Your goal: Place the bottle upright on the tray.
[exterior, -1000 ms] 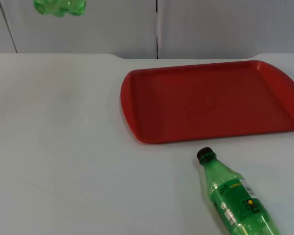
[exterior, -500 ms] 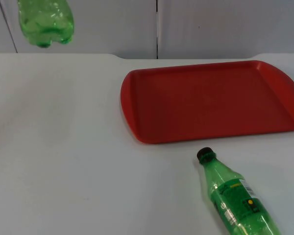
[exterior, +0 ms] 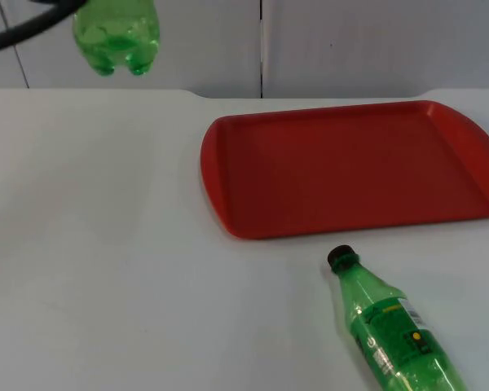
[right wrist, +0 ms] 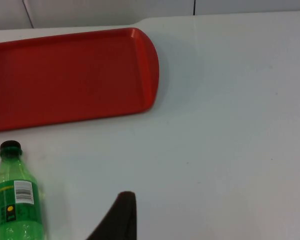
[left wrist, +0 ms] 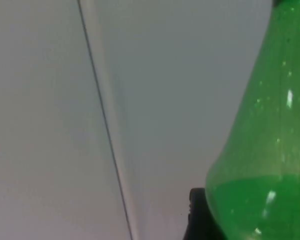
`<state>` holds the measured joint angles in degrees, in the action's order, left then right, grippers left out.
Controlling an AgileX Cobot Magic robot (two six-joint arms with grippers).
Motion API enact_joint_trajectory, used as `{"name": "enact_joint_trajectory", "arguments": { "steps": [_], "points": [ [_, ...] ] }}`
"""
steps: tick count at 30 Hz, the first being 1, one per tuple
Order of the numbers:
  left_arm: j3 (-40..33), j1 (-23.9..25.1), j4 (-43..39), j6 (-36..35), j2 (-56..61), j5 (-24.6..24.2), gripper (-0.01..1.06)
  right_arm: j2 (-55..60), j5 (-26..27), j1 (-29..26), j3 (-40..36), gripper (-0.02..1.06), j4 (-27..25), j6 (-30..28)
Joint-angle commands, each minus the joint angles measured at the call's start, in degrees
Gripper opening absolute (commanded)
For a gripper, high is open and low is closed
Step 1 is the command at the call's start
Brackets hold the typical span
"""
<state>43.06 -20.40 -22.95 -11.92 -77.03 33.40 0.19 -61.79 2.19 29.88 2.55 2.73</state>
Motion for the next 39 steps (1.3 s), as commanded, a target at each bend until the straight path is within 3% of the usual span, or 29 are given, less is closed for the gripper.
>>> {"name": "enact_joint_trajectory", "arguments": {
  "steps": [1, 8, 12, 17, 26, 39],
  "points": [
    [-0.03, -0.18, -0.92, -2.14, -2.3, 6.08, 0.0, -0.19, 0.08, -0.46, -0.37, 1.05, -0.18, -0.13],
    [-0.03, -0.18, 0.95, -3.3, -7.73, 11.24, 0.0, -0.19, 0.08, -0.46, -0.37, 1.05, -0.18, -0.13],
    [-0.03, -0.18, 1.08, -3.3, -11.36, 18.55, 0.0, -0.19, 0.08, -0.46, -0.37, 1.05, -0.18, -0.13],
    [0.07, -0.18, 3.66, -2.23, -14.17, 22.53, 0.0, -0.19, 0.08, -0.46, -0.37, 1.05, -0.18, -0.13],
    [0.94, -0.18, 8.46, 4.75, -20.99, 24.43, 0.0, -0.19, 0.08, -0.46, -0.37, 1.05, -0.18, -0.13],
    [15.19, -0.18, 4.2, 4.64, -36.33, 24.56, 0.0, -0.19, 0.08, -0.46, -0.37, 1.05, -0.18, -0.13]
  ]
}}
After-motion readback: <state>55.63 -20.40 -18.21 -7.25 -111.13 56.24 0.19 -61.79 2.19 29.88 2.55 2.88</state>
